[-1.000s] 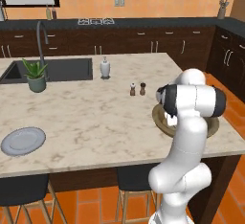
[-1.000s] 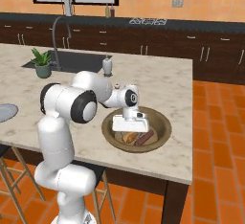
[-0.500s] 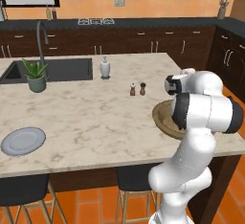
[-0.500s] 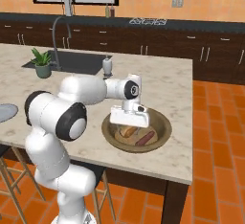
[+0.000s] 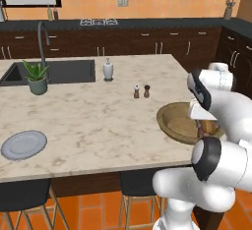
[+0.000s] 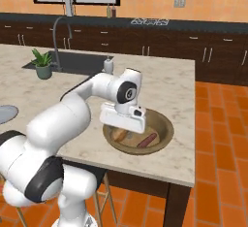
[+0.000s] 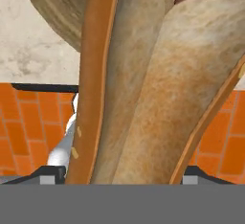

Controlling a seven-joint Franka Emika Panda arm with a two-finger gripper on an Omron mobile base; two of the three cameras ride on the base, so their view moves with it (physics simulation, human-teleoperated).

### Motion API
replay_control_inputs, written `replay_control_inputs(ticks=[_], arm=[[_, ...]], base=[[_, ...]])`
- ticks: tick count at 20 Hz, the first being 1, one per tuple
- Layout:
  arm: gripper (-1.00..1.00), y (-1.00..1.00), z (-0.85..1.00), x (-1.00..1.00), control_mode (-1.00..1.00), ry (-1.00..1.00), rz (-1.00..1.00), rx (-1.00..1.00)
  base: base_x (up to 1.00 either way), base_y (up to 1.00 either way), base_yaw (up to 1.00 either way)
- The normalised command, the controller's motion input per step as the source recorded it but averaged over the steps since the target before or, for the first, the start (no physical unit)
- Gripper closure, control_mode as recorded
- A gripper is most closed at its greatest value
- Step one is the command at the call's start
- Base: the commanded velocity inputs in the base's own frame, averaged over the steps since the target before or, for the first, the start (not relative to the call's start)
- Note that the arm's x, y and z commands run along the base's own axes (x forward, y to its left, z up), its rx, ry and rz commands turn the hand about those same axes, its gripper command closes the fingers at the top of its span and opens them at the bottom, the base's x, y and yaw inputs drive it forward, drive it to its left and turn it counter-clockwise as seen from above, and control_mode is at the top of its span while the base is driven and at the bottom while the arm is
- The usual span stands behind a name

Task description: Place one bun and one sausage from the bowl on each plate.

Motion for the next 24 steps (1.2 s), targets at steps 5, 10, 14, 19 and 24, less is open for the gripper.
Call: replay_control_inputs(ticks=[5,10,14,19,24], arm=[[1.0,0.54,0.43,-0.5,-1.0,-0.16,0.0,0.01],[1.0,0.29,0.23,-0.25,1.0,-0.07,0.0,0.0],[1.0,0.0,0.0,0.0,1.0,0.0,0.0,0.0],[1.0,0.0,0.0,0.0,1.0,0.0,0.0,0.0],[1.0,0.0,0.0,0.0,1.0,0.0,0.0,0.0]], base=[[0.0,0.0,0.0],[-0.19,0.34,0.0],[-0.25,1.0,0.01],[-0.27,1.0,0.01],[-0.07,1.0,0.0]])
